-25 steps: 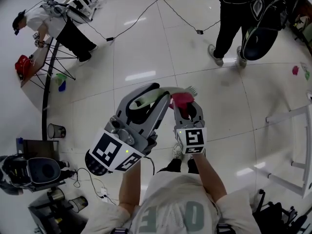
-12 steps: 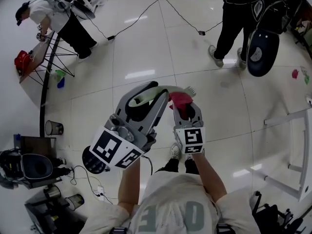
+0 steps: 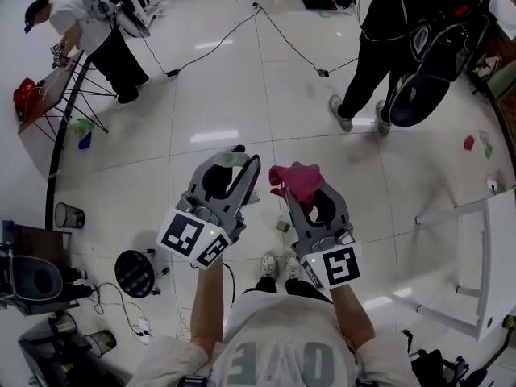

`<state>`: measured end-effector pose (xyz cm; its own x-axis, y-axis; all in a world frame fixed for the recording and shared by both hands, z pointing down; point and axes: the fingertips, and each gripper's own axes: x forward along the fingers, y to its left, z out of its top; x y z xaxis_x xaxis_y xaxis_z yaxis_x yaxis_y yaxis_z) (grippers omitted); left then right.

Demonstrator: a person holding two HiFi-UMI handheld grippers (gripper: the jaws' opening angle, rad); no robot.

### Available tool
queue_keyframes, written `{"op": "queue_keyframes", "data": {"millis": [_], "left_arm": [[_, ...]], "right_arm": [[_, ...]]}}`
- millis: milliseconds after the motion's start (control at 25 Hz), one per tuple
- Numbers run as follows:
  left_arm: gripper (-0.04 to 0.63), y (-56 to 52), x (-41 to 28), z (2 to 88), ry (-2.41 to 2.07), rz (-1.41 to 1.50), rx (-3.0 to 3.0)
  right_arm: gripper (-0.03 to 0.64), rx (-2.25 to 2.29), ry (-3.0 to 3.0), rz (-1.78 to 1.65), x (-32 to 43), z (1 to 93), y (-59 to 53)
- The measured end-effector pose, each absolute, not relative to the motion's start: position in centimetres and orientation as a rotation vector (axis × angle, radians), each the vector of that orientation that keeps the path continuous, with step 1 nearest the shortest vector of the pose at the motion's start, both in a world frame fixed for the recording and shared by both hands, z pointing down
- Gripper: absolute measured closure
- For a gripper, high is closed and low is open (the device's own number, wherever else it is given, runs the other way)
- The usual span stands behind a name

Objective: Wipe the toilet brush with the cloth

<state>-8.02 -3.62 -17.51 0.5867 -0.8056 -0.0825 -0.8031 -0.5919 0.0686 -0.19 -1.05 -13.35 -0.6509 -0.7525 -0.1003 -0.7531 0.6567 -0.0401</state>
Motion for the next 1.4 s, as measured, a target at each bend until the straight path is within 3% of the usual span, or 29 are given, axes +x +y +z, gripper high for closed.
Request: {"op": "queue_keyframes", "data": {"millis": [280, 920, 1400], "left_arm": [[0.477, -3.3, -6.7, -16.0, -1.196, -0.262, 2.898], [0.477, -3.9, -2.0, -6.3, -0.782, 0.088, 2.983], [0.477, -6.5, 1.9, 20.3, -0.358, 0.369, 2.866]], "right_arm": [[0.522, -1.416, 2.77, -0.054, 3.2, -10.1, -2.4], [0.522, -1.571, 2.841, -0.229, 7.1, -3.7, -2.1], [0.522, -1.642, 2.988, -0.555, 9.2, 17.6, -4.2]]}}
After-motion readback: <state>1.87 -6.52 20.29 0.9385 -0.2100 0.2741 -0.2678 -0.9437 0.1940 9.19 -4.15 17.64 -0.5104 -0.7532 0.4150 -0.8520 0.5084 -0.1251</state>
